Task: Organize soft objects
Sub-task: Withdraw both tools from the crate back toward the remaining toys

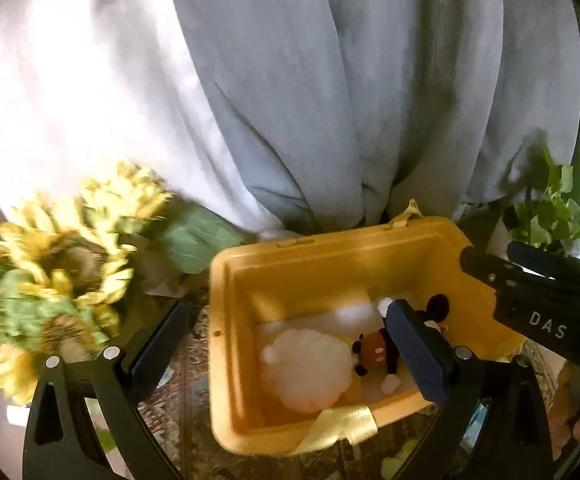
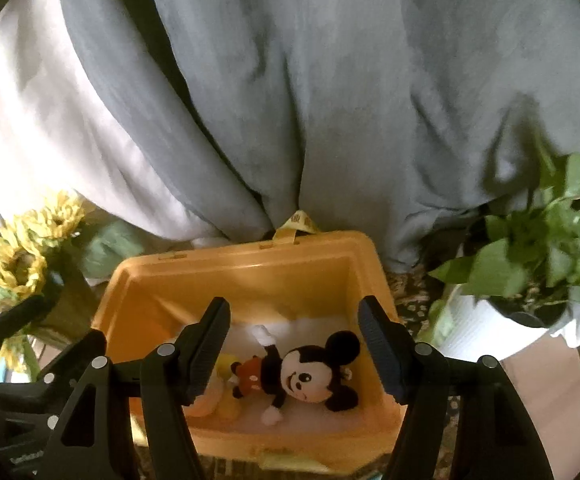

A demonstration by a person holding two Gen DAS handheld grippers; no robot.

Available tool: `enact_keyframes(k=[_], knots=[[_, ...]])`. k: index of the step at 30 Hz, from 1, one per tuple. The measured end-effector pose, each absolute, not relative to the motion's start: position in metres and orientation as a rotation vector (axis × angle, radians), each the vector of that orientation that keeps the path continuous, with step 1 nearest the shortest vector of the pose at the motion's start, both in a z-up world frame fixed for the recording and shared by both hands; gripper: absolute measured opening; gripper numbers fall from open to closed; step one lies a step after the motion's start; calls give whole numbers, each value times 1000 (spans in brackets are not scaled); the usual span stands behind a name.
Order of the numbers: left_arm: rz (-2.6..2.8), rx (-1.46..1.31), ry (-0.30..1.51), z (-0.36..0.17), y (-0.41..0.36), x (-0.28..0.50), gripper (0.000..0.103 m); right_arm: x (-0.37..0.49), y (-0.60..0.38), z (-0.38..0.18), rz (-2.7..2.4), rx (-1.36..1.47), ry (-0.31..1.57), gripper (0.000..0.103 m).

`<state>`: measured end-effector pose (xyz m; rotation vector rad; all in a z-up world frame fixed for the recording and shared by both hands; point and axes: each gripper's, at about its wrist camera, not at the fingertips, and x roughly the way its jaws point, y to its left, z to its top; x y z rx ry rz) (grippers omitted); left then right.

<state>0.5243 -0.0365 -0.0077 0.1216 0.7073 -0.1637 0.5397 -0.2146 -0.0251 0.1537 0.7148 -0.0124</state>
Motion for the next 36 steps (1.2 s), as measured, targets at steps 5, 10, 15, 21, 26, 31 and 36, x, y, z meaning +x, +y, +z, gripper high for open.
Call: enact_keyframes(k=[5, 10, 15, 21, 26, 31, 36], knots=[[-157, 95, 674, 12, -29, 495, 103, 515, -212, -3, -20, 151, 676, 67], [-151, 89, 639, 22, -24, 470, 103, 485, -209, 16, -23, 145, 638, 80], [-135, 99, 613, 24, -20, 443, 103, 452, -200, 26, -42, 104, 591, 85], [-143, 98, 594, 23, -14, 410, 103, 420, -196, 30, -56, 83, 564, 85], [-152, 102, 604, 13, -13, 387, 103, 392, -191, 24, -63, 48, 554, 85], [-169, 93, 650, -2, -15, 373, 103, 370, -189, 12, -67, 34, 565, 85], [-203, 80, 720, -22, -15, 362, 103, 357, -192, -4, -74, 52, 600, 85]])
